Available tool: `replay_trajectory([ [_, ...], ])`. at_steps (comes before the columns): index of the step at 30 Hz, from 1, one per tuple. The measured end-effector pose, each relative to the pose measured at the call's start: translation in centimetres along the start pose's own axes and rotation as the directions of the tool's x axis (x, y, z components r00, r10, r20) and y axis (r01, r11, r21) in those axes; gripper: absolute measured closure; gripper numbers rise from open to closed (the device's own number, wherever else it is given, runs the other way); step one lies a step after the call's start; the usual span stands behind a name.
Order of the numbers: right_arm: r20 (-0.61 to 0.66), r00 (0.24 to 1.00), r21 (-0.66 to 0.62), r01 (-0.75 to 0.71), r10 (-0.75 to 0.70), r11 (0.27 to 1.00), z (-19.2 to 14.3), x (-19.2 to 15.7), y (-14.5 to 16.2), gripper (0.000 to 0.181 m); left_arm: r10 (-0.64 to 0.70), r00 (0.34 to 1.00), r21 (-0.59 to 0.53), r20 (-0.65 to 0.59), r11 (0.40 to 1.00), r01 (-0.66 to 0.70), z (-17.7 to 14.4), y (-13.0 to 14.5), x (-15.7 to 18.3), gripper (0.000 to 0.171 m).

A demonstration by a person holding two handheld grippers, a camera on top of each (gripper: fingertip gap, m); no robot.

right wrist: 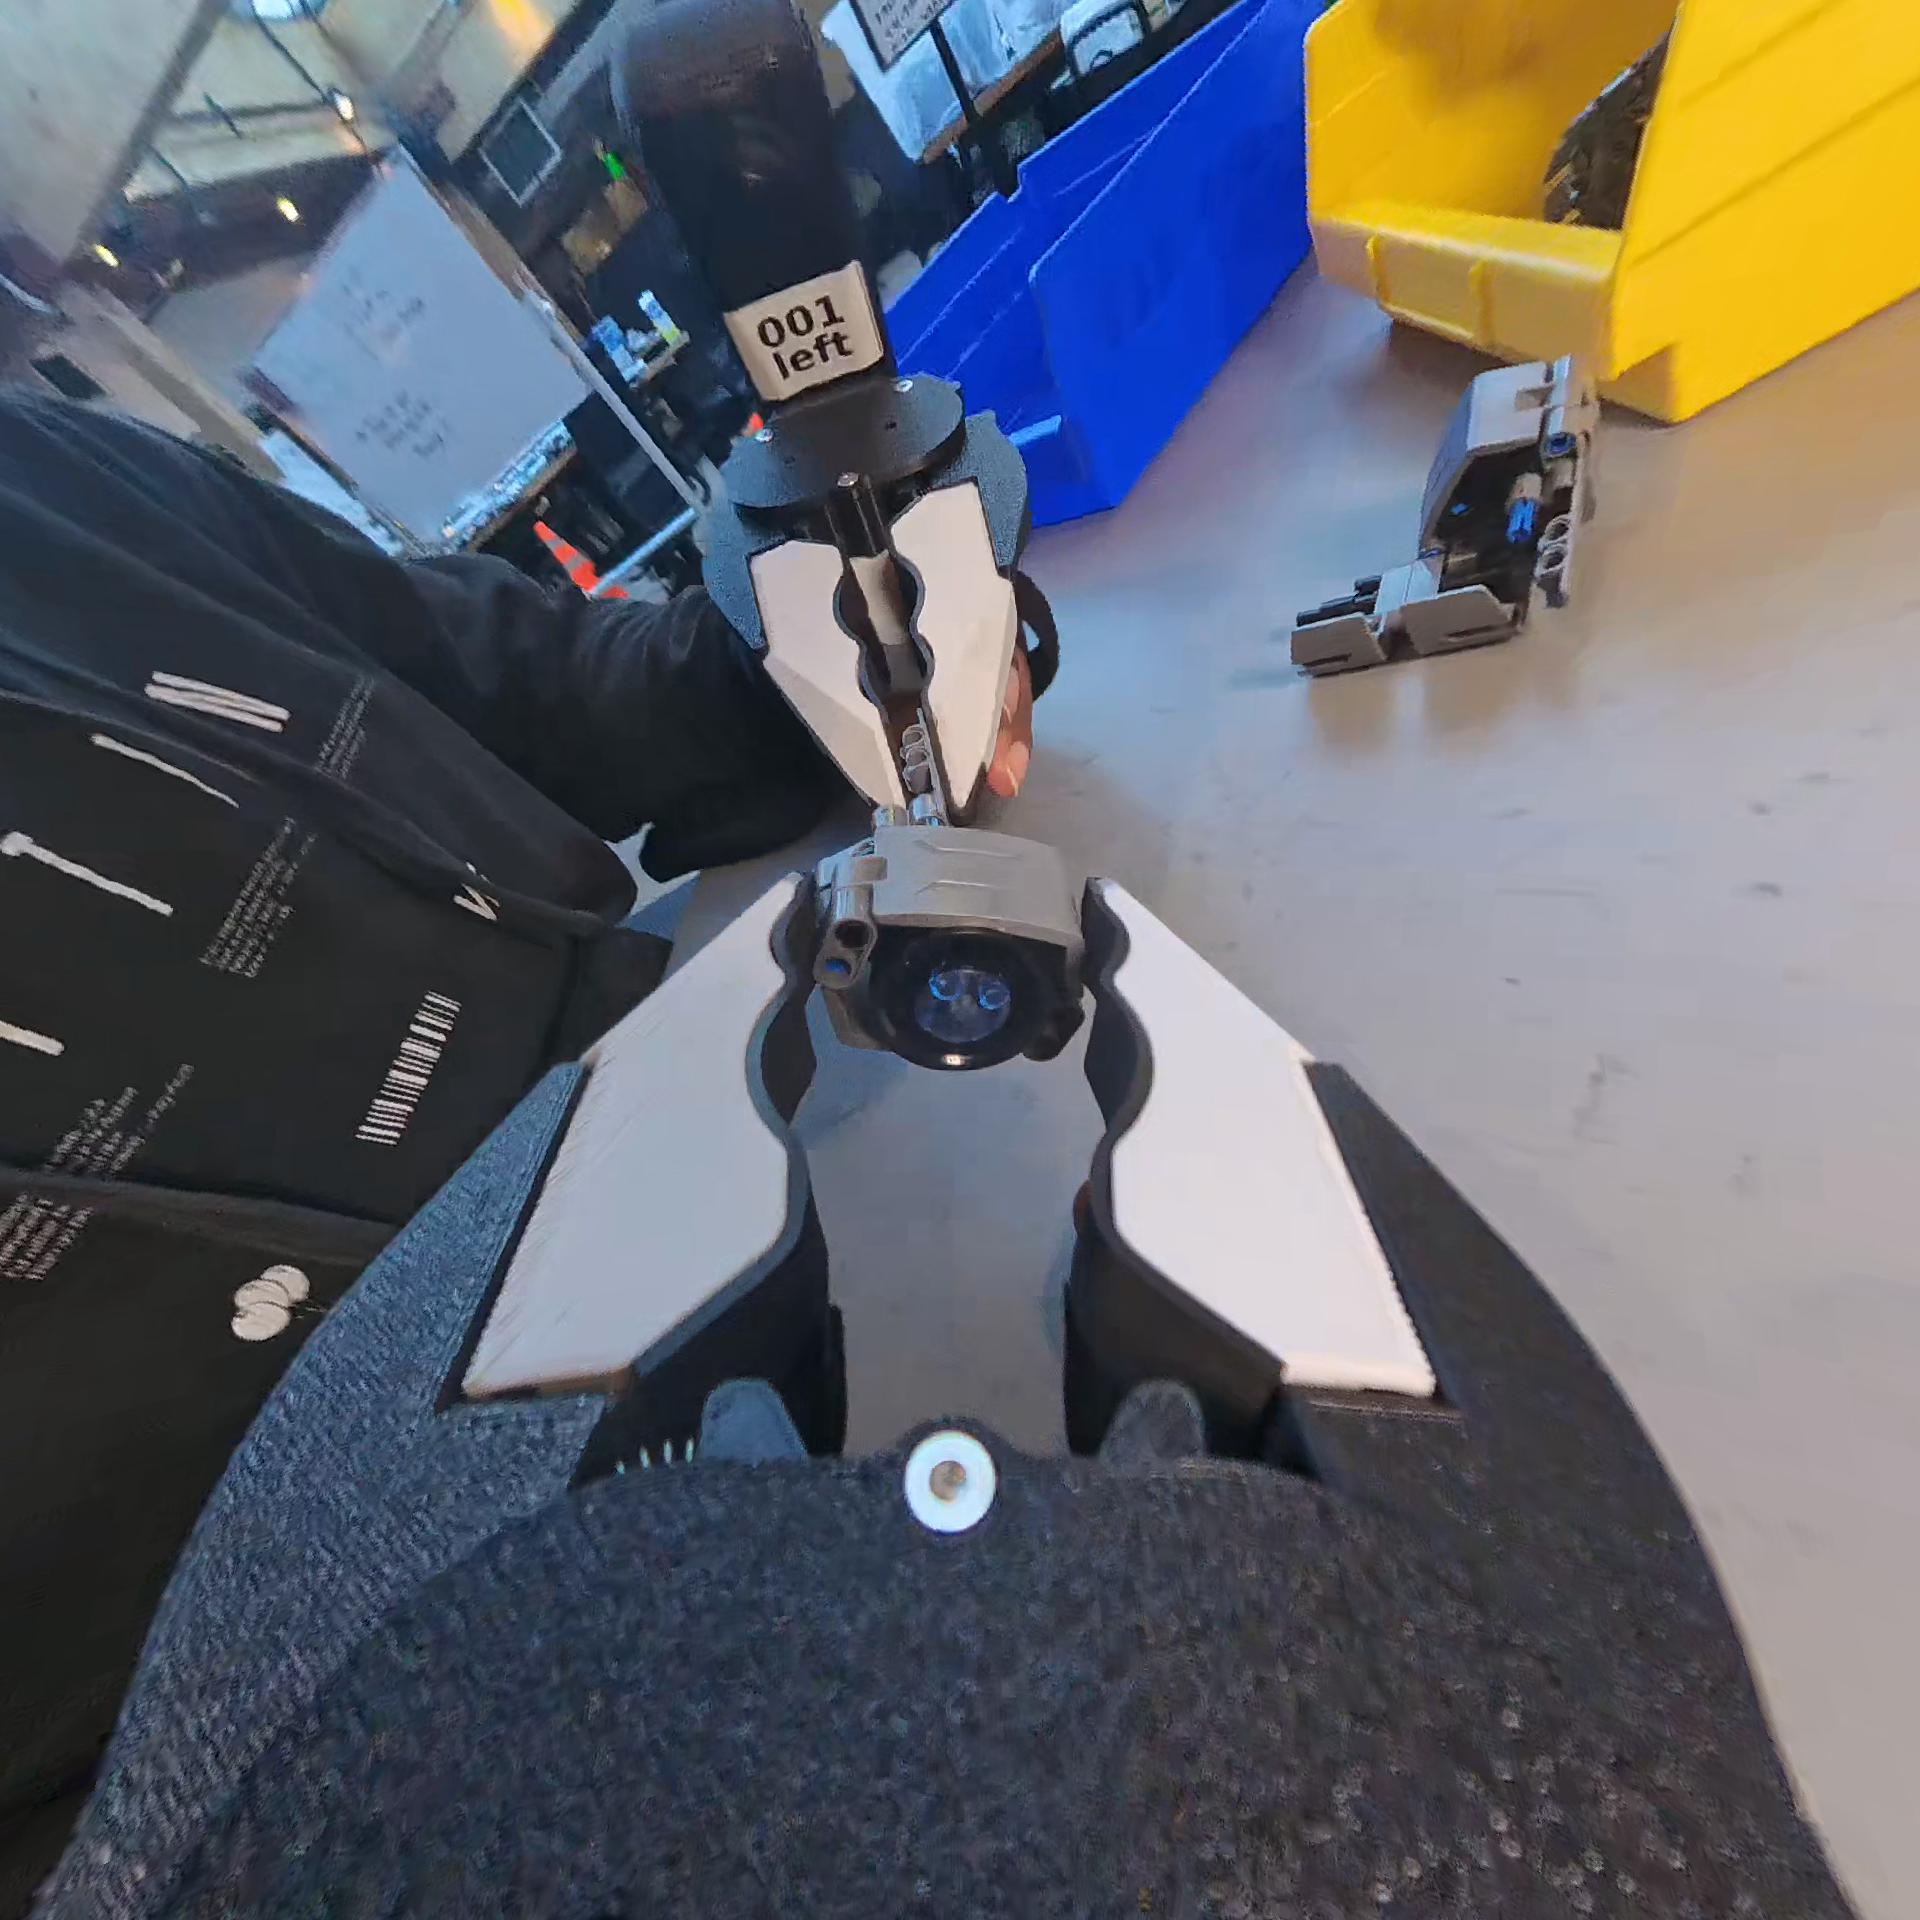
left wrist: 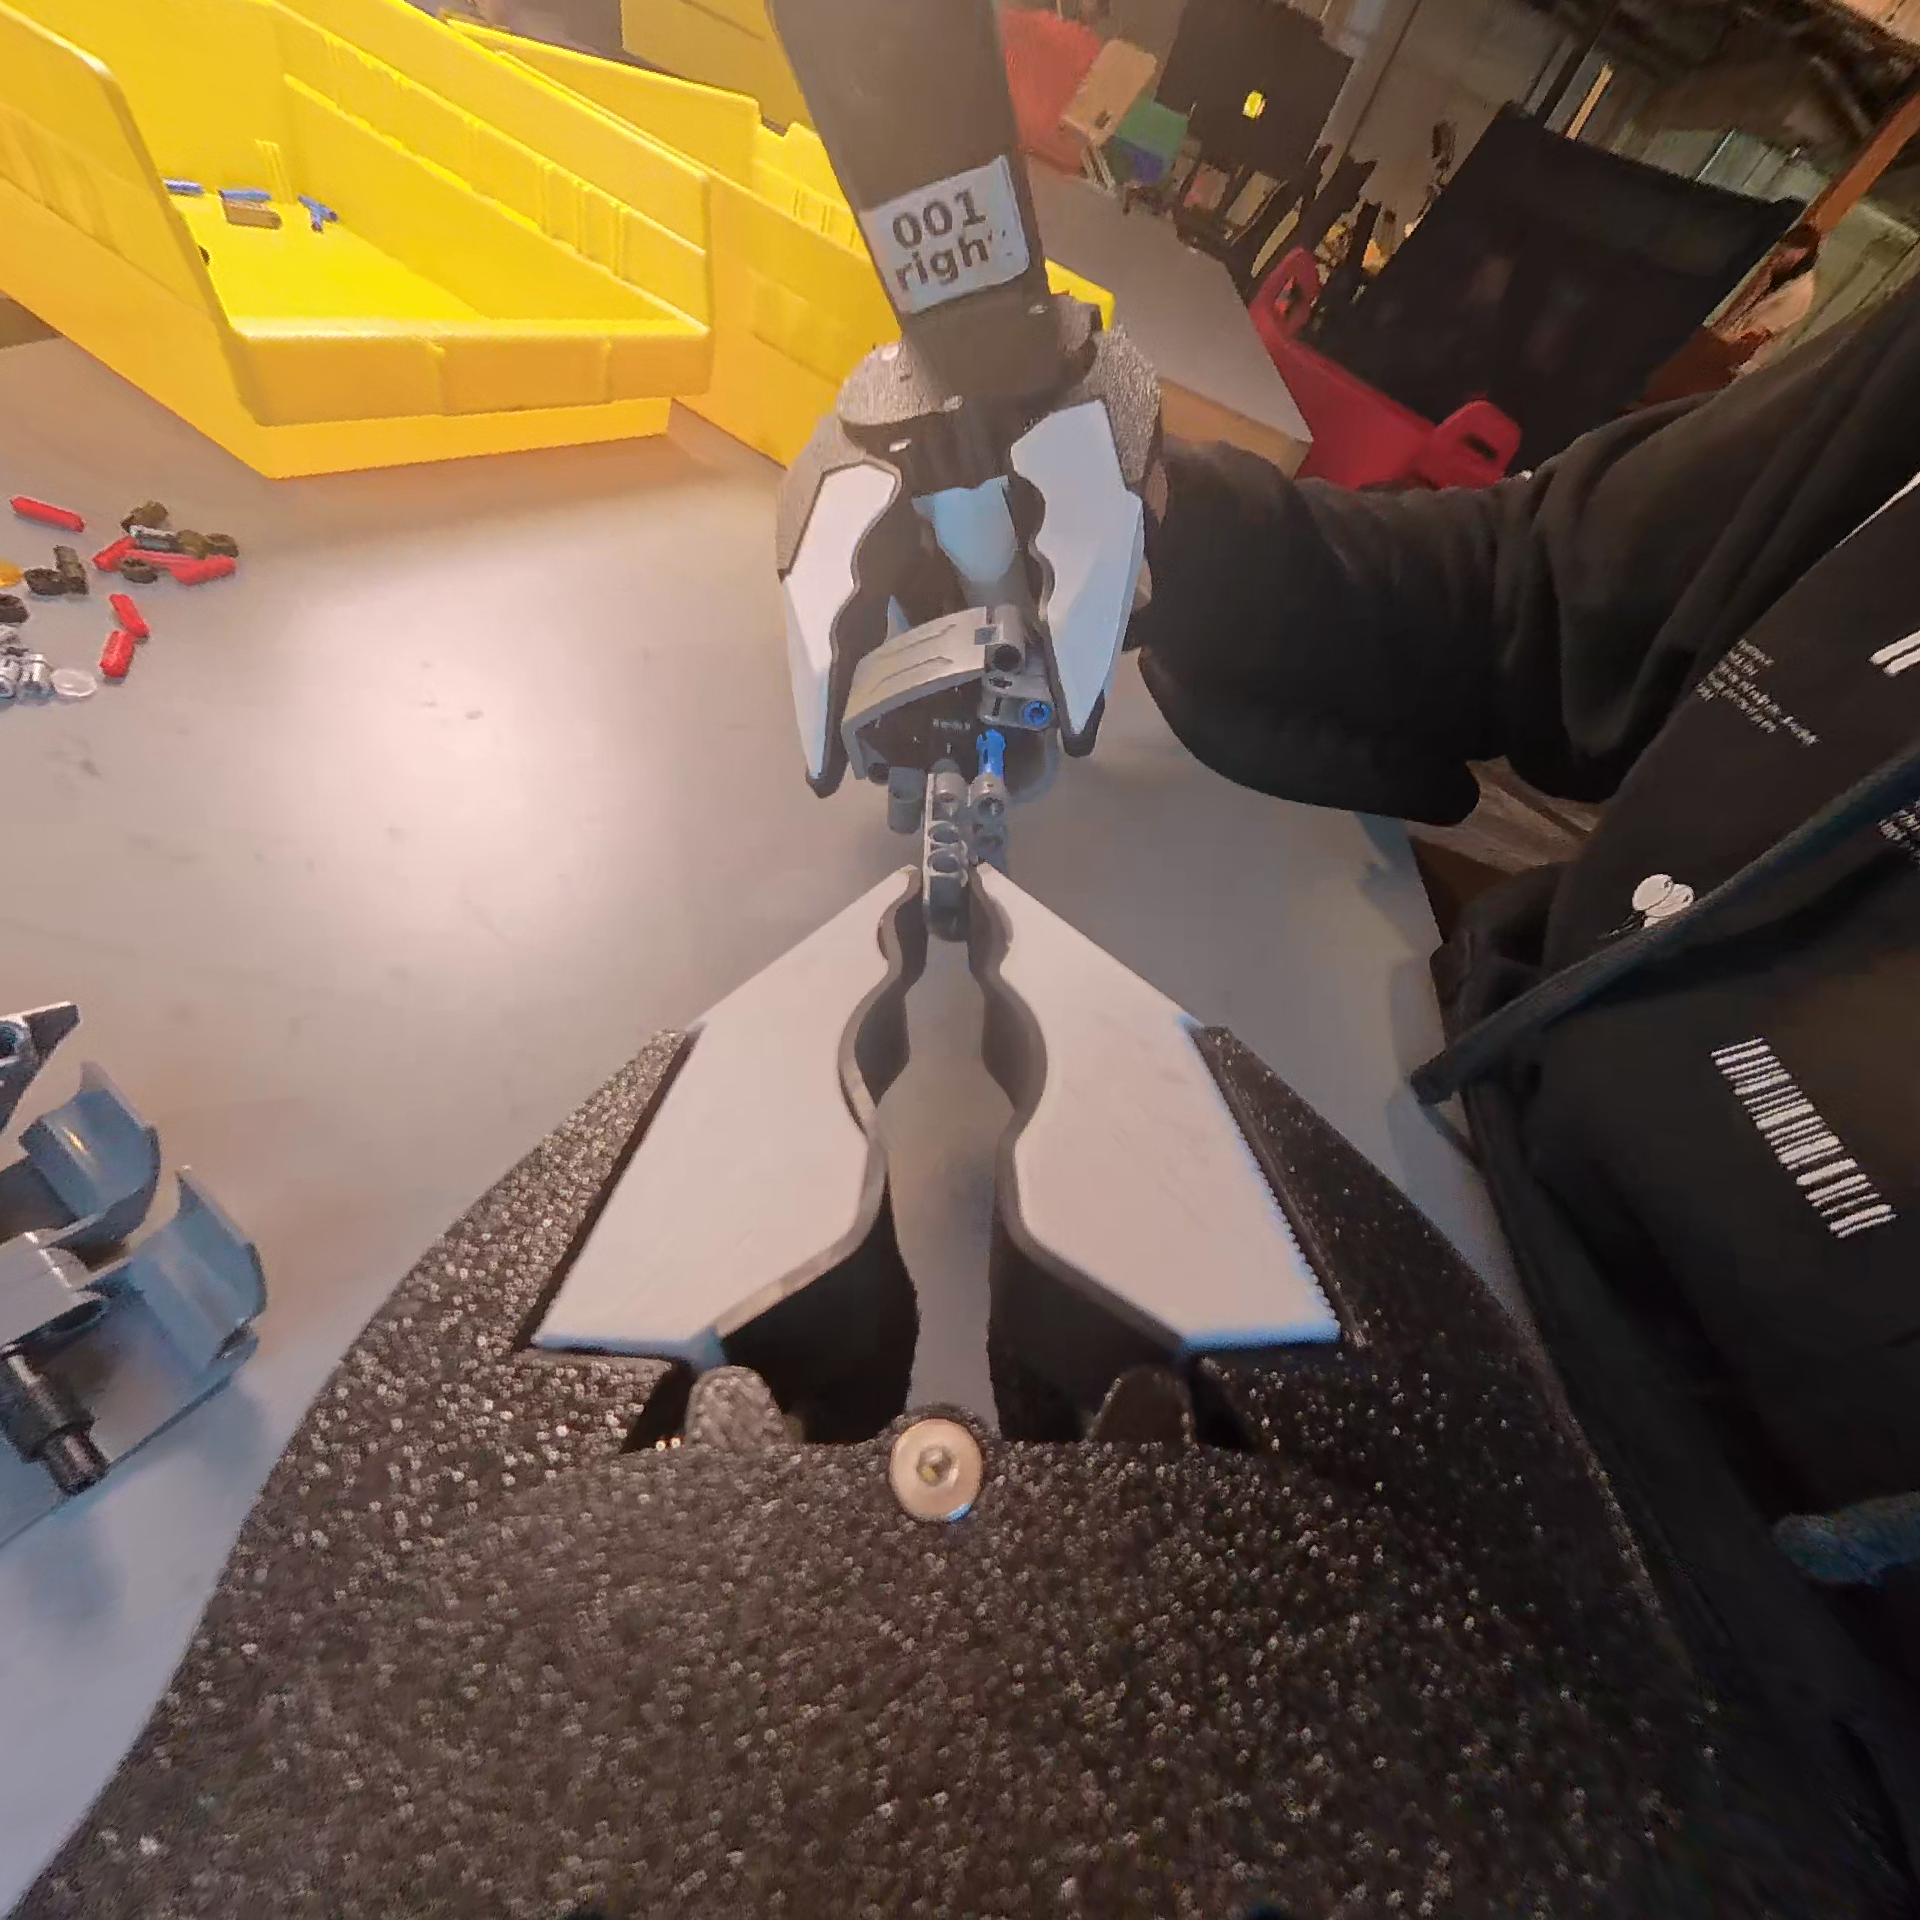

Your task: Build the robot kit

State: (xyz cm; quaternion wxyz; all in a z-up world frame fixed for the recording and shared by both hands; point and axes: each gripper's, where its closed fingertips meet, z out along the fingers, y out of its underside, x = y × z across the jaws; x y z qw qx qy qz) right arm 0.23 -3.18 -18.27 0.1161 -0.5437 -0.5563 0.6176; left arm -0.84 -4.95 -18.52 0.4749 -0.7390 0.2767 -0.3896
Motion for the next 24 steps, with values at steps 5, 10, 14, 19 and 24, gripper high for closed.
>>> replay_trajectory([
  [5,0.102,0.983,0.169,-0.17,0.155,0.971,-0.1,-0.4,-1.9,0.133,-0.091,0.996,0.113,-0.027,0.989,0.093,-0.5,-1.9,0.0,0.165],
  [10,0.068,0.976,0.164,-0.215,0.206,0.963,0.0,0.0,-1.9,0.133,-0.121,0.992,0.108,-0.027,0.986,0.124,-0.6,-1.6,-0.3,0.165],
  [14,0.051,0.974,0.118,-0.224,0.219,0.967,-0.2,-0.1,-1.3,0.133,-0.017,1.0,0.061,0.019,0.998,0.015,-0.2,-1.1,-0.1,0.166],
  [19,0.093,0.955,0.126,-0.293,0.282,0.948,-0.1,-0.3,-0.9,0.134,0.131,0.988,0.048,0.081,0.99,-0.135,-0.3,-1.1,0.0,0.166],
  [24,0.118,0.95,0.15,-0.305,0.289,0.94,-0.3,-0.8,-1.7,0.133,0.18,0.981,0.088,0.073,0.979,-0.186,-0.4,-1.7,0.4,0.166],
])
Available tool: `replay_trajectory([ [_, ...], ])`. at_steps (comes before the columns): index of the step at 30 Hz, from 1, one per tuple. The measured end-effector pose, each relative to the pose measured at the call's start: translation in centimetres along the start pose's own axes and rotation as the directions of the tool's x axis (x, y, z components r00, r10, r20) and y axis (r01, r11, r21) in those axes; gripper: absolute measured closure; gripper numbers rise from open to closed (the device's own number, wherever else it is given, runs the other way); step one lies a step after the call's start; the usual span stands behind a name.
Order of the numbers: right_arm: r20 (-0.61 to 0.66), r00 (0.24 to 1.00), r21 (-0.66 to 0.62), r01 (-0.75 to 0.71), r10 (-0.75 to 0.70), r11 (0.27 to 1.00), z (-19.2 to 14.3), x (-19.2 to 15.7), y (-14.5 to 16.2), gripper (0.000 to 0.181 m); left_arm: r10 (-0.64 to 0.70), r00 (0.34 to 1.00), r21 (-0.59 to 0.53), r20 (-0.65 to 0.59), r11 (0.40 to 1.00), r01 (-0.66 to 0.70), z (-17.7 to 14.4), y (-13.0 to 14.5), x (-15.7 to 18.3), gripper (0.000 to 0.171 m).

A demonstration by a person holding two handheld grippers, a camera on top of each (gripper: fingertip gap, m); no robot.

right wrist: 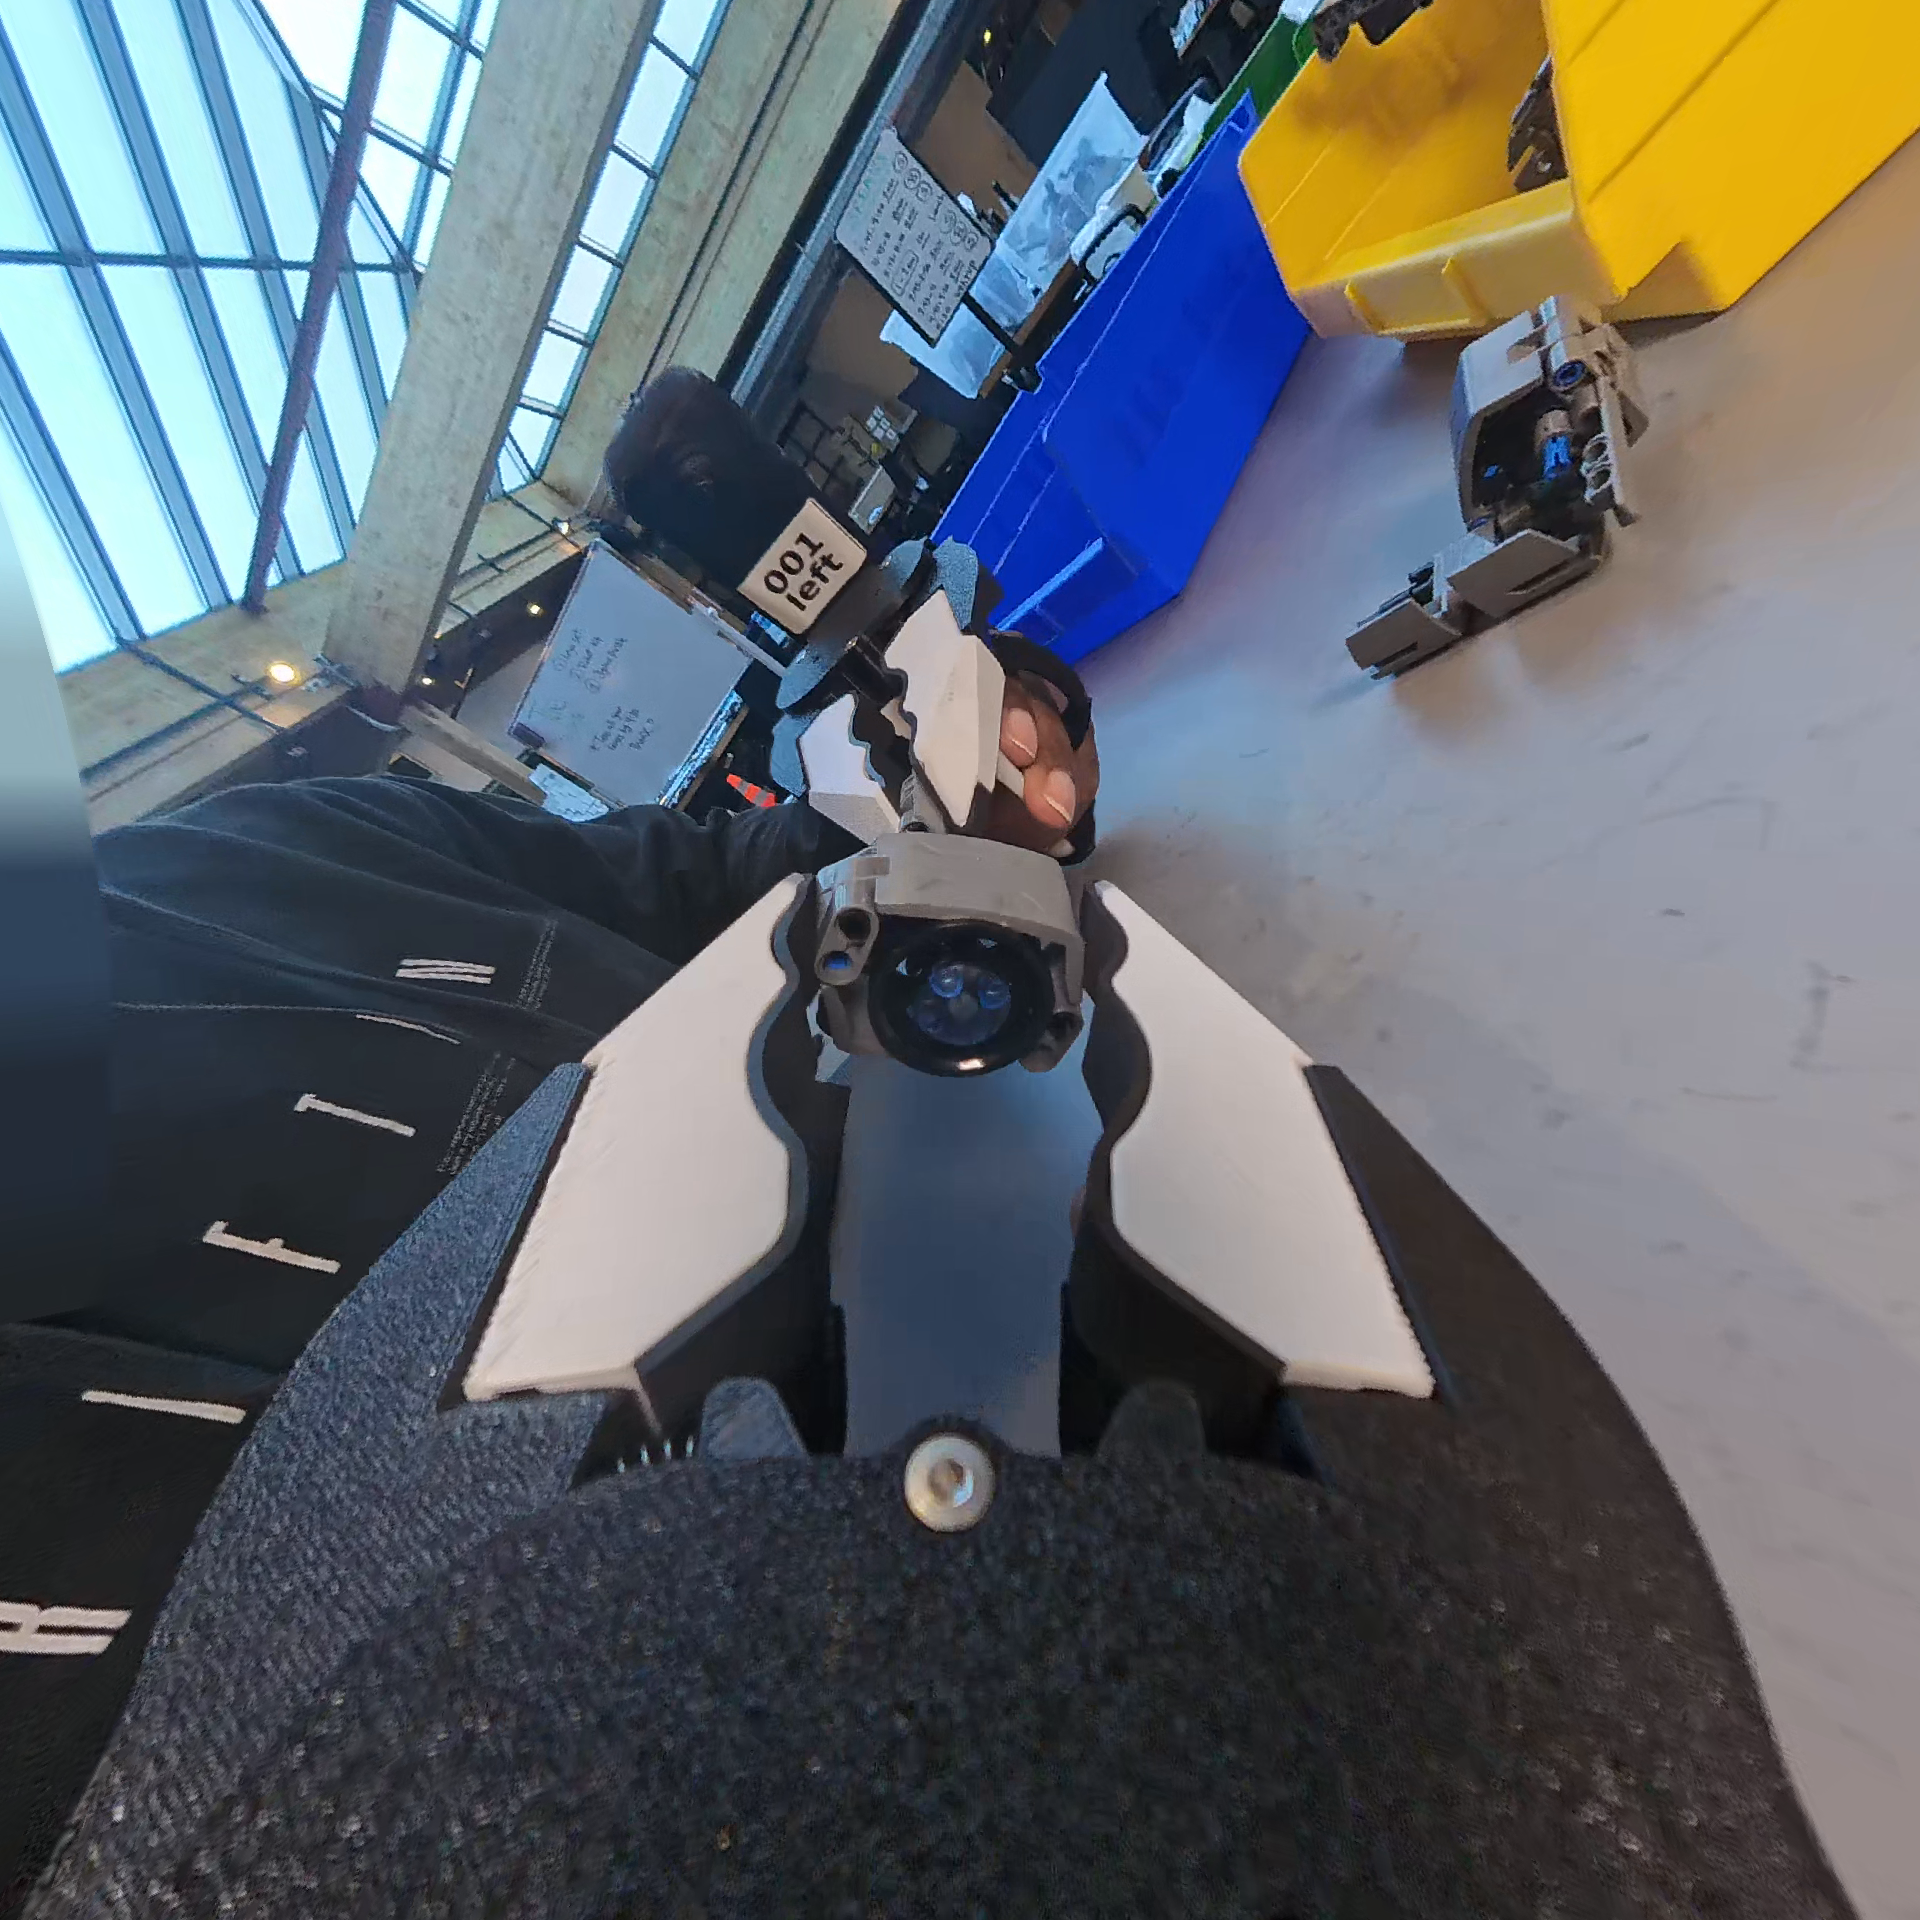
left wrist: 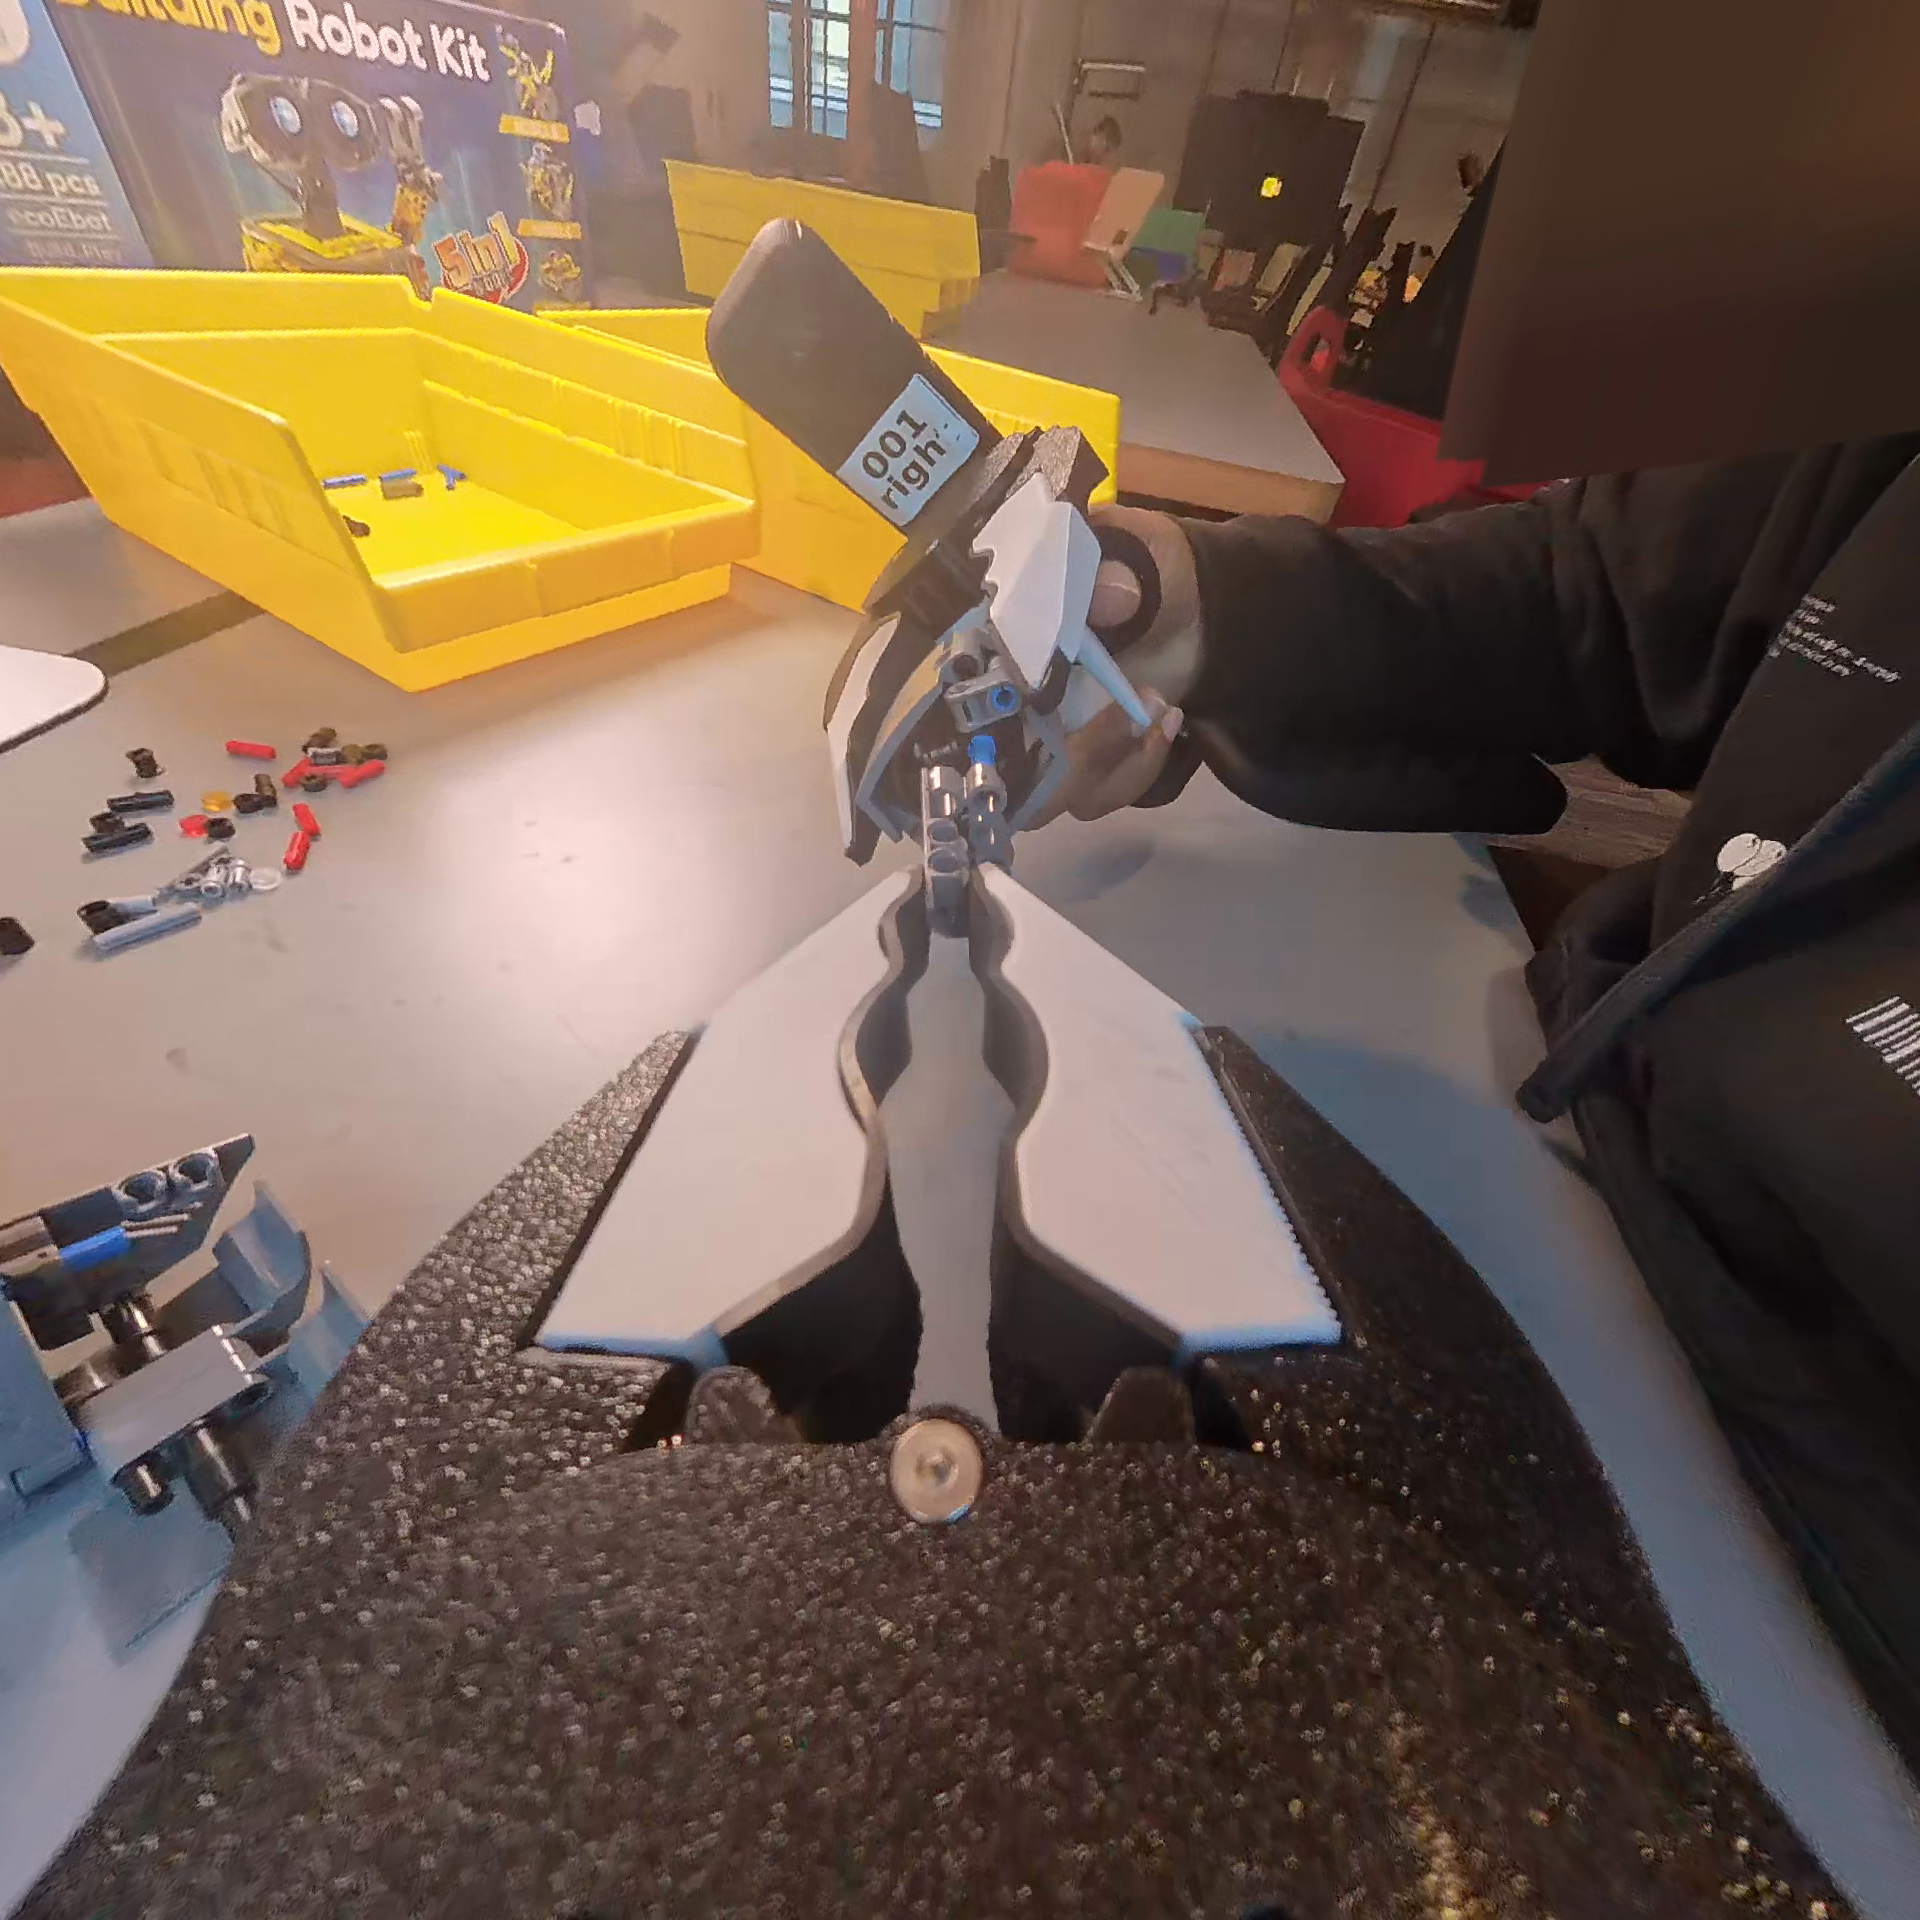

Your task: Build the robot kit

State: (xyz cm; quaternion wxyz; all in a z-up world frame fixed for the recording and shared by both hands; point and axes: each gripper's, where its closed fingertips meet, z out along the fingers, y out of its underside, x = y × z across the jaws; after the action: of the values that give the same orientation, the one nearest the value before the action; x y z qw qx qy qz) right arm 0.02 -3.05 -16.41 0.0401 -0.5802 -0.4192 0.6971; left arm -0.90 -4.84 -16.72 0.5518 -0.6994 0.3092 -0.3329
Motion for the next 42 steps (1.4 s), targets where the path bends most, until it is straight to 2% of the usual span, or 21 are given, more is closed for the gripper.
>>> replay_trajectory([
  [3,0.02,1.0,0.014,-0.012,0.012,1.0,0.1,-0.7,-0.2,0.133,-0.011,0.999,0.049,-0.041,0.999,0.013,-0.1,-0.6,0.4,0.166],
  [11,0.08,0.997,0.056,-0.027,0.023,0.998,0.4,-3.0,-1.1,0.133,-0.172,0.959,0.176,-0.228,0.961,0.214,-0.6,-2.7,1.4,0.165],
  [20,0.081,0.996,0.054,-0.027,0.022,0.998,0.4,-3.3,-1.2,0.133,-0.185,0.951,0.184,-0.248,0.955,0.234,-0.6,-2.9,1.5,0.165],
  [28,0.002,1.0,0.026,0.007,-0.007,1.0,0.4,-2.7,-0.9,0.134,-0.043,0.991,0.137,-0.127,0.989,0.061,-0.6,-2.1,1.2,0.166],
  [30,-0.069,0.995,-0.006,0.071,-0.071,0.997,0.3,-2.1,-0.6,0.133,0.045,0.997,0.095,-0.062,0.995,-0.039,-0.5,-1.6,0.9,0.166],
  [32,-0.087,0.987,-0.024,0.131,-0.133,0.991,0.3,-2.5,-0.7,0.134,0.106,0.994,0.085,-0.024,0.991,-0.103,-0.5,-1.8,1.0,0.166],
  [36,-0.231,0.907,-0.131,0.33,-0.353,0.935,-0.2,-1.7,-0.6,0.134,0.247,0.966,0.001,0.073,0.969,-0.248,-0.3,-1.2,0.6,0.166],
  [40,-0.204,0.916,-0.113,0.328,-0.345,0.938,-0.2,-1.6,-0.4,0.134,0.289,0.952,-0.032,0.096,0.957,-0.288,-0.2,-1.2,0.6,0.166],
  [42,-0.126,0.953,-0.052,0.272,-0.276,0.961,-0.1,-2.2,-0.6,0.134,0.282,0.955,0.0,0.098,0.959,-0.283,-0.3,-1.8,0.8,0.166],
])
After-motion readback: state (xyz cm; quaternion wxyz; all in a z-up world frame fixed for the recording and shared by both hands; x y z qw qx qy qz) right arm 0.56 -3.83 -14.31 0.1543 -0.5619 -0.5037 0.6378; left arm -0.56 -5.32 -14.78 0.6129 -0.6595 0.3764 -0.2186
